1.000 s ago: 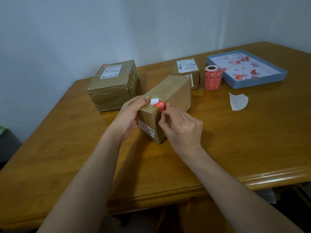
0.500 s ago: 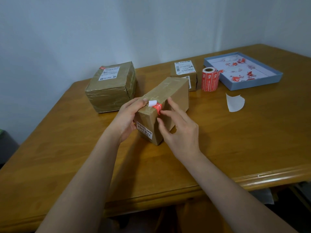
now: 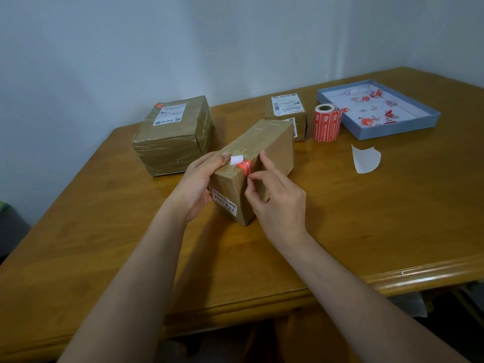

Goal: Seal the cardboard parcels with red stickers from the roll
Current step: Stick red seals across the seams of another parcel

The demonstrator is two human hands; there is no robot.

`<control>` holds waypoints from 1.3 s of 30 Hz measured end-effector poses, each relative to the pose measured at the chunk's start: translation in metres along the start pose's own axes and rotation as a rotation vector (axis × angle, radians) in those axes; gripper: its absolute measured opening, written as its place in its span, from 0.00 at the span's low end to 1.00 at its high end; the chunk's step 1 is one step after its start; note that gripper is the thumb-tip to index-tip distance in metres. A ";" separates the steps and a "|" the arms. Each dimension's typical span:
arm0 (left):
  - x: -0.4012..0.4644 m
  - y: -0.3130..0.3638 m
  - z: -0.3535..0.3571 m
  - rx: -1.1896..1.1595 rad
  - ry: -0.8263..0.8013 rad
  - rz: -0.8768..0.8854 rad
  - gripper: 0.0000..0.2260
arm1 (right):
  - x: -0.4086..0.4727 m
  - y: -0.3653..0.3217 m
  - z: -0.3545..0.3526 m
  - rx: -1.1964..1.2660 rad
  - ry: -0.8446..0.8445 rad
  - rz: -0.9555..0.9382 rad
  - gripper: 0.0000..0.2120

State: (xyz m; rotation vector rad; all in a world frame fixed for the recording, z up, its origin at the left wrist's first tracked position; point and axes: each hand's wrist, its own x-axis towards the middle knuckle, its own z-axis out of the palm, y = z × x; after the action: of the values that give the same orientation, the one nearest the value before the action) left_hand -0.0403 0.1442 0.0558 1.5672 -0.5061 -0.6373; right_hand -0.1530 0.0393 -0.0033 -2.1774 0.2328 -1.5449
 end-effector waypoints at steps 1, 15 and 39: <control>0.000 0.000 0.000 0.001 0.000 0.000 0.12 | 0.000 0.000 0.000 -0.001 0.003 0.001 0.03; 0.001 0.001 -0.001 -0.007 0.008 -0.010 0.13 | 0.002 0.004 0.000 0.055 0.008 0.031 0.04; 0.002 0.001 -0.001 0.003 0.003 -0.016 0.12 | 0.004 0.006 -0.004 0.157 -0.035 0.124 0.11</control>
State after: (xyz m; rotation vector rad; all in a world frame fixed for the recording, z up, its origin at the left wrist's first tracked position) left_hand -0.0381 0.1434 0.0565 1.5763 -0.4929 -0.6459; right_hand -0.1542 0.0313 -0.0022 -2.0274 0.2236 -1.4069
